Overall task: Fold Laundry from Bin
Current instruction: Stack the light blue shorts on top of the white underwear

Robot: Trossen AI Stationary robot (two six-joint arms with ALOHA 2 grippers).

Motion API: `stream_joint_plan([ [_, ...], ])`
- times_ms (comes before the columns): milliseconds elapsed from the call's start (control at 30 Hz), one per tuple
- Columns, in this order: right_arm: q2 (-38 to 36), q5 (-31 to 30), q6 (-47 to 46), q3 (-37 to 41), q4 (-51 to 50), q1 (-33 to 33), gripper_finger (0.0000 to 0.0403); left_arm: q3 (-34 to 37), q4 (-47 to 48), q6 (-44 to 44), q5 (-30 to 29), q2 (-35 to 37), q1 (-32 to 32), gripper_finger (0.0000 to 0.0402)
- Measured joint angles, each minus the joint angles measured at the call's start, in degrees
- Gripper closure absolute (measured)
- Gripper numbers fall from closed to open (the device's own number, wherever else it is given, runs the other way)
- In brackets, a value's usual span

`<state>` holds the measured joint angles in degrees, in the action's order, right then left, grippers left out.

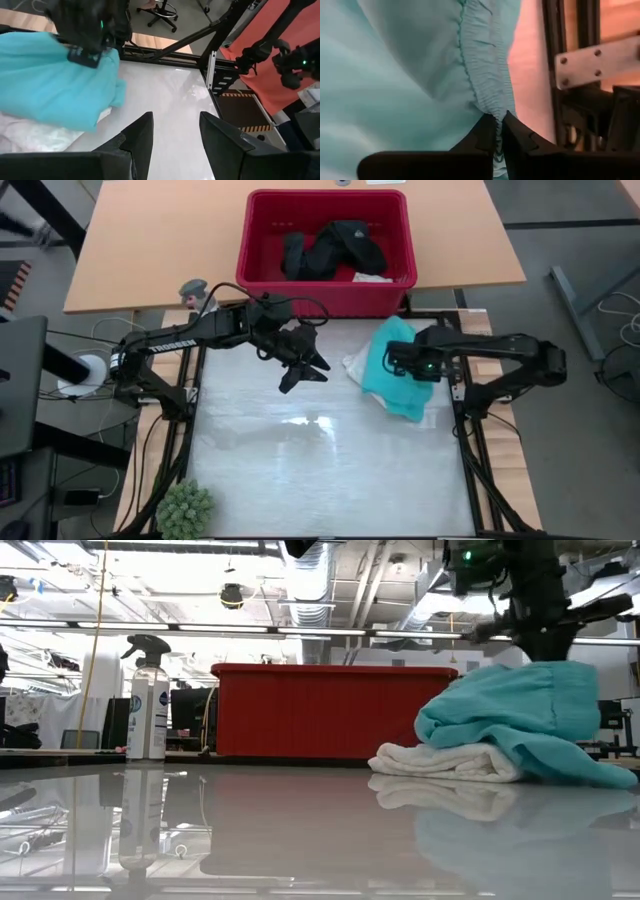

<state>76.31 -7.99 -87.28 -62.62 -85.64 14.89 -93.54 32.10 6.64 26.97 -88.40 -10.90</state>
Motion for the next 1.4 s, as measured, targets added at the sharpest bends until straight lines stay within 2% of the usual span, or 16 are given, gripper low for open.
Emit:
stream_joint_plan([
  [200,6.3,0.8,2.4,2.7,6.1,-0.2,0.0346,0.0,0.1,-0.1,-0.4,0.0,0.0,0.0253],
  [400,9.4,3.5,5.5,2.6,5.7,0.0,0.0315,0.0,1.0,-1.5,-0.7,0.0,0.0,0.0253],
  [700,1.1,-2.0,0.1,0.1,0.3,-3.7,0.0260,0.0,0.2,-3.8,-0.9,0.0,-1.2,0.0253],
  [867,-3.2,-4.4,-3.2,0.1,-1.6,-2.9,0.0236,-0.1,0.2,-7.4,-6.0,-1.4,-3.0,0.0253],
  [1000,-5.3,-2.4,-4.8,0.1,-1.5,-3.4,0.0223,-0.1,-3.9,-7.7,-2.6,-4.2,-4.5,0.0253],
  [1167,-6.0,-0.9,-6.5,0.1,1.7,-8.9,0.0221,-0.1,-7.9,-6.0,1.4,-9.1,-5.8,0.0253],
  [1267,-6.5,-6.2,-8.2,0.1,1.6,-11.6,0.0222,0.0,-10.2,-6.4,1.2,-11.5,-5.9,0.0253],
  [1400,-7.3,-16.2,-13.8,0.1,-0.7,-12.7,0.0223,-0.1,-15.1,-8.2,-0.3,-14.5,-5.8,0.0253],
])
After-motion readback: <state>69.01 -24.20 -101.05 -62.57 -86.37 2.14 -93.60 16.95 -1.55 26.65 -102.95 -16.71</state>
